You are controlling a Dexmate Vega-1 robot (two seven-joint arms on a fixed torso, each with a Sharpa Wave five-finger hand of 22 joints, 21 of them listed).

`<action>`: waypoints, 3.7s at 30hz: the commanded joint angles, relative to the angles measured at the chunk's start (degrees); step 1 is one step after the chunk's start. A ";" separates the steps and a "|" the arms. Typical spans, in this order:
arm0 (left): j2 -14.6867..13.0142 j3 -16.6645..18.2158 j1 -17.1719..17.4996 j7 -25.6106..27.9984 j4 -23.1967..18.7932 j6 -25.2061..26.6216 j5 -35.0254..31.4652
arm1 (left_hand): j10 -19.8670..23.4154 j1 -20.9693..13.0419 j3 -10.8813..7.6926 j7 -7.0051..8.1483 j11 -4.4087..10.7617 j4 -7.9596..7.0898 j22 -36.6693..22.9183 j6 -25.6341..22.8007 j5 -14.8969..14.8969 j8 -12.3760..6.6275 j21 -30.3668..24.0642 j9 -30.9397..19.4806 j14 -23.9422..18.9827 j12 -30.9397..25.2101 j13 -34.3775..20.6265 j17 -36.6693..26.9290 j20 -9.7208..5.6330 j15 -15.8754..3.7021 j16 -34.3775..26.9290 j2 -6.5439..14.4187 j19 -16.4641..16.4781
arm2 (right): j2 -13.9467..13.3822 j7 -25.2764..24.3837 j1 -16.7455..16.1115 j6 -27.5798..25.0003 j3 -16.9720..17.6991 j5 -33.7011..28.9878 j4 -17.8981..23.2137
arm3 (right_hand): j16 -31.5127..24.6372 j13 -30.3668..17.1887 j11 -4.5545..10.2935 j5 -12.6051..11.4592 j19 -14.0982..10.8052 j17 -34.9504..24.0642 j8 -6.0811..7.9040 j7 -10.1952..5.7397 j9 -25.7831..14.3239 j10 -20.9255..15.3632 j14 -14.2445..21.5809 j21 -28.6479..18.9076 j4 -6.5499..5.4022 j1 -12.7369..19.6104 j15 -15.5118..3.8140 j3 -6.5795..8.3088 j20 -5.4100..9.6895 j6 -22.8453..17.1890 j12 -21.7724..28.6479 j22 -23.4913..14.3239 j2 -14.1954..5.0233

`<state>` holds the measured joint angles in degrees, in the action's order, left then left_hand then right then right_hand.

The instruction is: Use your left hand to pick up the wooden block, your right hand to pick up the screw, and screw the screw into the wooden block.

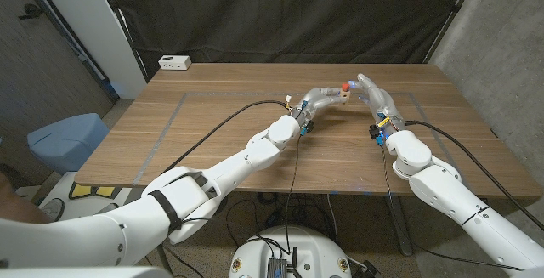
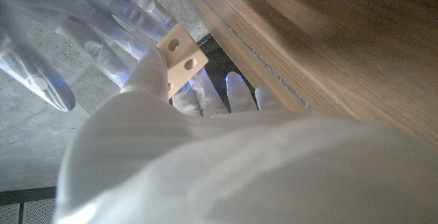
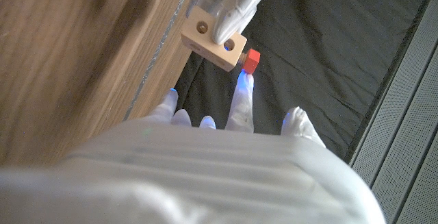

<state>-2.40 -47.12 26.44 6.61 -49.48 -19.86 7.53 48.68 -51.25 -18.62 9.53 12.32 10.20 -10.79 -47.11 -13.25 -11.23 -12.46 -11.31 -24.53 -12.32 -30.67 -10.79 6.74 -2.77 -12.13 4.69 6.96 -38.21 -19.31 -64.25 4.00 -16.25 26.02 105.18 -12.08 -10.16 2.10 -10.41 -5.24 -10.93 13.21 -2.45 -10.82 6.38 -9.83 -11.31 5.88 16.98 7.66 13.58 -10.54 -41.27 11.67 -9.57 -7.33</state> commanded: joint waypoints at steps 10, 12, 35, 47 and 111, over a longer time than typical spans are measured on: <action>1.28 0.06 -1.12 -0.43 3.16 -0.96 0.59 | 0.64 -0.18 -1.89 -0.09 0.02 -1.34 -0.25 -1.73 -0.35 -0.29 -0.19 -0.23 -0.70 -0.44 -0.25 -0.10 -0.03 -2.69 -0.17 0.61 0.06 | 0.02 -1.23 -0.23 -1.07 0.17 -0.27 0.27 | -0.40 -0.11 0.50 -0.19 -1.10 -0.18 0.55 0.26 -0.16 -1.38 -0.56 -0.31 0.03 -0.23 -0.71 0.71 -0.26 -2.19 0.30 -0.20 -0.61; 1.48 0.11 -1.31 -0.54 3.66 -1.12 0.73 | 0.66 -0.13 -1.87 -0.09 0.02 -1.36 -0.25 -1.76 -0.34 -0.31 -0.20 -0.23 -0.72 -0.45 -0.25 -0.10 -0.01 -2.70 -0.17 0.58 0.09 | 0.02 -1.24 -0.15 -1.11 0.13 -0.35 0.21 | -0.39 -0.11 0.60 -0.19 -1.24 -0.17 0.60 0.33 -0.16 -1.57 -0.50 -0.32 0.08 -0.20 -0.69 0.77 -0.30 -2.52 0.31 -0.20 -0.61; 3.25 0.14 -2.99 -1.51 8.27 -2.88 1.56 | 0.69 -0.07 -1.91 -0.24 0.02 -1.36 -0.25 -1.80 -0.34 -0.32 -0.21 -0.23 -0.80 -0.47 -0.26 -0.09 -0.12 -2.66 -0.17 0.57 0.11 | -0.67 0.55 0.41 -0.78 -0.09 -0.07 -0.24 | -0.28 -0.10 1.39 -0.15 -2.30 -0.14 1.09 0.95 -0.22 -3.49 0.19 -0.17 0.45 -0.11 -0.91 1.34 -0.28 -6.24 0.23 -0.19 -0.62; 3.75 -0.01 -3.30 -1.78 9.20 -3.15 1.71 | 0.66 -0.07 -1.97 -0.22 0.01 -1.37 -0.25 -1.76 -0.35 -0.30 -0.22 -0.23 -0.80 -0.46 -0.27 -0.10 -0.01 -2.66 -0.15 0.64 0.12 | -1.75 3.86 0.81 0.76 -0.26 0.72 -1.12 | -0.18 -0.10 1.65 -0.12 -2.43 -0.16 1.08 1.06 -0.26 -3.78 0.16 -0.07 0.51 -0.18 -1.13 1.47 -0.18 -6.98 0.10 -0.18 -0.61; 2.45 -0.30 -2.18 -0.84 5.57 -2.26 0.65 | 0.65 -0.12 -2.00 -0.20 0.00 -1.26 -0.24 -1.77 -0.34 -0.30 -0.18 -0.23 -0.84 -0.45 -0.29 -0.11 -0.22 -2.68 -0.16 0.56 0.06 | -2.41 2.05 0.43 -1.56 1.58 1.08 -0.40 | 1.21 -0.21 -1.11 0.20 -2.50 -0.39 -3.43 0.15 -0.30 1.45 -1.71 1.12 0.46 -2.38 1.02 2.08 -0.39 5.33 -1.81 -0.12 0.35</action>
<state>-0.19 -47.35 24.66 5.96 -44.50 -21.59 8.28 48.68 -51.19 -18.82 9.53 12.32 10.32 -10.79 -47.10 -13.43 -11.24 -12.47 -11.34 -24.86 -12.31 -30.68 -10.80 6.74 -2.45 -12.13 4.92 6.96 -40.19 -18.75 -64.93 2.72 -14.25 26.48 105.59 -10.96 -10.28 1.22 -10.41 -8.25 -11.08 10.15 -2.50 -10.92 6.92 -9.76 -10.56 6.65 15.27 8.18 15.70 -10.98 -36.69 9.92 -9.58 -6.91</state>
